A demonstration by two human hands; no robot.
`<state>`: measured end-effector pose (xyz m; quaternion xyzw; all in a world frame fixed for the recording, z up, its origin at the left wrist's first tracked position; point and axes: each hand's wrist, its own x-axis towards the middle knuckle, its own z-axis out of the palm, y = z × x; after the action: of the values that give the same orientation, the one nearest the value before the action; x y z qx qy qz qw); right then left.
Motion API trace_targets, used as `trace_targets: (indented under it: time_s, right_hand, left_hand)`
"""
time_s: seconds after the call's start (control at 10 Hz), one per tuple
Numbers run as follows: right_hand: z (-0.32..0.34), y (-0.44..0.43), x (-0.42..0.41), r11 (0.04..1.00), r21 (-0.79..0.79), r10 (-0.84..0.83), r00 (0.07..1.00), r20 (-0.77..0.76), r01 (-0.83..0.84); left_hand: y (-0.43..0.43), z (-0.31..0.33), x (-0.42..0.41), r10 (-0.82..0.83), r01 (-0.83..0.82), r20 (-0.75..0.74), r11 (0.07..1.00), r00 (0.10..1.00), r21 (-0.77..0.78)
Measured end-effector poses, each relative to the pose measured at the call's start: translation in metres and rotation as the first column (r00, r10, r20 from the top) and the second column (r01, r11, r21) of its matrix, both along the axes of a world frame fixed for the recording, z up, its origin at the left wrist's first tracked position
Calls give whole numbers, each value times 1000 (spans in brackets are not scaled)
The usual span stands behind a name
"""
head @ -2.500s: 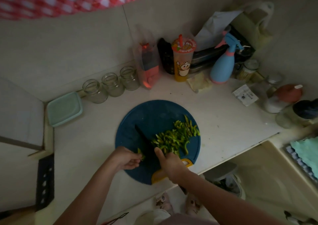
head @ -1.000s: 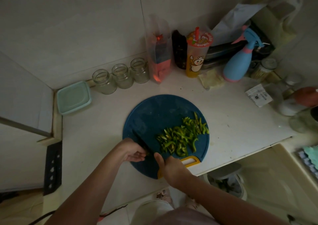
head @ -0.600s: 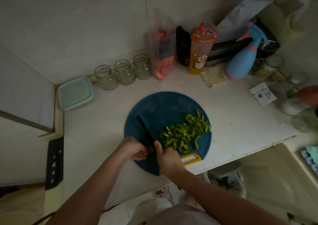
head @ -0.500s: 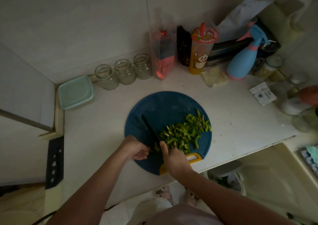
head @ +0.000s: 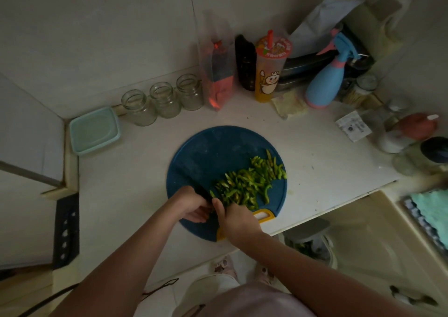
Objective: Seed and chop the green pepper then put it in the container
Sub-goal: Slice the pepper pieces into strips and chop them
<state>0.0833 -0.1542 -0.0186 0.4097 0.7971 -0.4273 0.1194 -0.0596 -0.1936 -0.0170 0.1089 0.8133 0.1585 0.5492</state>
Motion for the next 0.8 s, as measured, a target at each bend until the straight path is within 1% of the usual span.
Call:
trace_targets:
  time_s: [0.1,0.2,0.4,0.5,0.6,0.7,0.8]
  right_hand:
    - [0,-6,14,995,85,45,999,31,-47]
    - [0,-6,23,991,123,47,996,79,-57]
    - [-4,-4,25,998,13,-59,996,62,58]
    - [-6,-7,23,999,31,-24,999,46,23]
    - [-5,-4,23,989,134,51,996,73,-60]
    - [4,-4,21,994,91,-72,995,69,65]
    - [-25,3,21,998,-4,-64,998,2,64]
  left_hand:
    - [-1,-3,-1,50,-50,41,999,998,-4]
    - [-3,-4,-1,74,-73,57,997,996,-16]
    - [-3,-6,0,87,-89,66,996,994,17]
    - [-3,-8,2,70,-71,20,997,997,32]
    - [-2,-11,3,88,-88,-11,995,996,39]
    - [-4,-12,5,108,-106,-29,993,994,59]
    - [-4,-11,5,125,-121,-40,989,991,90]
